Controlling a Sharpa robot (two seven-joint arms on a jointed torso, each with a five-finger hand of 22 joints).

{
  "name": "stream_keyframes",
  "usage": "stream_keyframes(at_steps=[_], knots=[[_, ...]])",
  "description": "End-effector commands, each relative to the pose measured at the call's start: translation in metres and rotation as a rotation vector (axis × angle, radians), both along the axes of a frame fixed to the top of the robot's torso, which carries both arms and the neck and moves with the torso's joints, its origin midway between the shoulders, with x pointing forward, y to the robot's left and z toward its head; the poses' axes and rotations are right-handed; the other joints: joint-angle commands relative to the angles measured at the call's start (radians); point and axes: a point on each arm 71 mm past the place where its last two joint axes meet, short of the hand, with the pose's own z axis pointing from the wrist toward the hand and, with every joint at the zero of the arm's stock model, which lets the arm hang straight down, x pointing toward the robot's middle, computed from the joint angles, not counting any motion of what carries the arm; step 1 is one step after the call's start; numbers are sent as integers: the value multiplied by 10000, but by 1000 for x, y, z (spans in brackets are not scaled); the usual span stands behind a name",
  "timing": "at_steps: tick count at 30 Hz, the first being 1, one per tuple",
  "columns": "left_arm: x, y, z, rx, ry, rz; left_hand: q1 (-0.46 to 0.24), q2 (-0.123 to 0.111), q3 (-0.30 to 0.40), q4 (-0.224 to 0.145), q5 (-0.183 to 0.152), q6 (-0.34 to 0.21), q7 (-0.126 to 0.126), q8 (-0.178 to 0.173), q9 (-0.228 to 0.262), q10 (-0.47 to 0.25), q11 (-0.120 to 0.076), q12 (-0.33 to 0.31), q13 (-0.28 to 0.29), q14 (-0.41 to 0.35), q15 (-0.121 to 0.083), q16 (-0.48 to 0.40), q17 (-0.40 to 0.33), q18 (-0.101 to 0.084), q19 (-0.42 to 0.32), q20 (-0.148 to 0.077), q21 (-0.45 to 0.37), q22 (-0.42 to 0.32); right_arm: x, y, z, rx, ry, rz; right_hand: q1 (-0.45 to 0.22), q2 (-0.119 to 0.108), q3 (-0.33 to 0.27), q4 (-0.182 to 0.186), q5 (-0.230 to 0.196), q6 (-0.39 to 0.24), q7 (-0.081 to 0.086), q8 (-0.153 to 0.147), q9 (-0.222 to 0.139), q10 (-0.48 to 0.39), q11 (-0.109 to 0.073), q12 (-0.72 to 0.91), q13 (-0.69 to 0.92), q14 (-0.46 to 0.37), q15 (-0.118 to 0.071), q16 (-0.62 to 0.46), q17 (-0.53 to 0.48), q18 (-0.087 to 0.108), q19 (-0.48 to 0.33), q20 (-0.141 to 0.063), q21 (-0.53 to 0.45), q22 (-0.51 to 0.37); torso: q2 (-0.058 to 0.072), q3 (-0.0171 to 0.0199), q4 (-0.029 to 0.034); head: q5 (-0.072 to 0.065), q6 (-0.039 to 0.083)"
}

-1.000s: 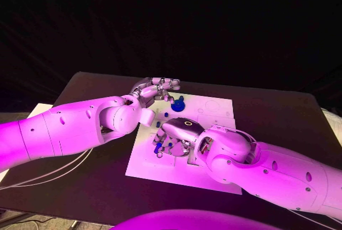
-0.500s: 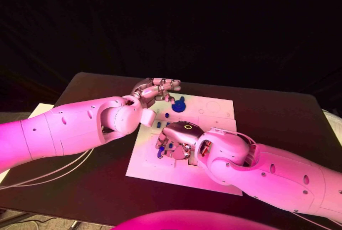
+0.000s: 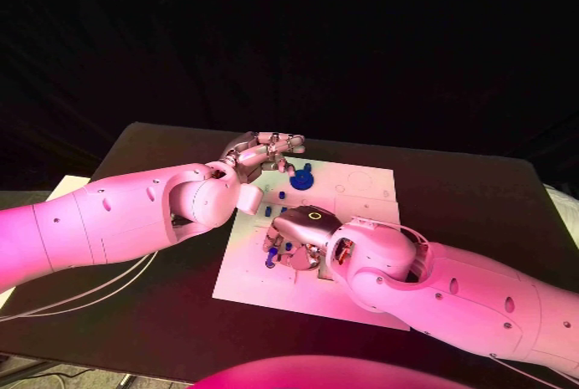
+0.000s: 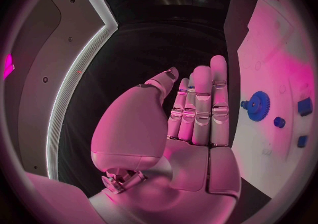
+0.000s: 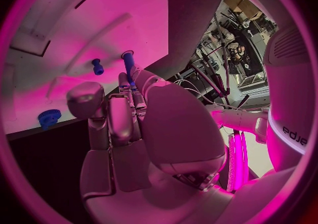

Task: Assemble the parts on the task board

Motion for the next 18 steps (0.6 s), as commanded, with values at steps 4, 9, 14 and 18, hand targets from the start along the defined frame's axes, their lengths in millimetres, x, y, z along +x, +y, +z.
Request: stream_keyframes(at_steps=[4, 9, 14, 18], knots=[[-1, -2, 1, -56, -85, -129, 136, -1, -59, 9, -17, -61, 7, 32, -14, -70, 4, 58, 14, -84, 8, -50, -16, 104, 43, 41, -43, -12, 0, 1, -6, -379, -126, -18, 43, 96, 32, 11, 47, 92, 10, 53, 9, 271, -171, 33, 5, 320, -6, 65, 8, -119, -47, -1, 68, 9, -3, 3, 3, -19, -10], [0, -2, 1, -61, -82, -143, 136, -1, -59, 9, -17, -61, 7, 32, -14, -70, 4, 58, 14, -84, 8, -50, -16, 104, 43, 41, -43, -12, -1, 3, -9, -491, -77, 77, -3, 77, 88, -26, 57, 102, 8, 57, 14, 284, -174, 36, 8, 318, -9, 64, 0, -115, -55, -1, 60, -8, 6, 7, -2, -7, -25], [0, -3, 1, -65, -80, -153, 136, -1, -59, 9, -17, -61, 7, 32, -14, -70, 4, 58, 14, -84, 8, -50, -16, 104, 43, 41, -43, -12, -3, 5, -12, -600, -16, 157, -65, 43, 117, -49, 54, 107, 8, 57, 17, 288, -172, 35, 9, 314, -9, 56, -16, -114, -61, 1, 59, -12, 1, 11, 5, -16, -33], [0, -3, 1, -65, -80, -154, 136, -1, -59, 9, -17, -61, 7, 32, -14, -70, 4, 58, 14, -84, 8, -50, -16, 104, 43, 41, -43, -12, -3, 5, -12, -566, 28, 172, -428, -214, 78, -14, 189, -143, 76, -15, -38, 48, -113, -5, -23, 297, 63, 29, -62, -109, -102, 31, 14, -80, 2, 6, 0, -4, -39]])
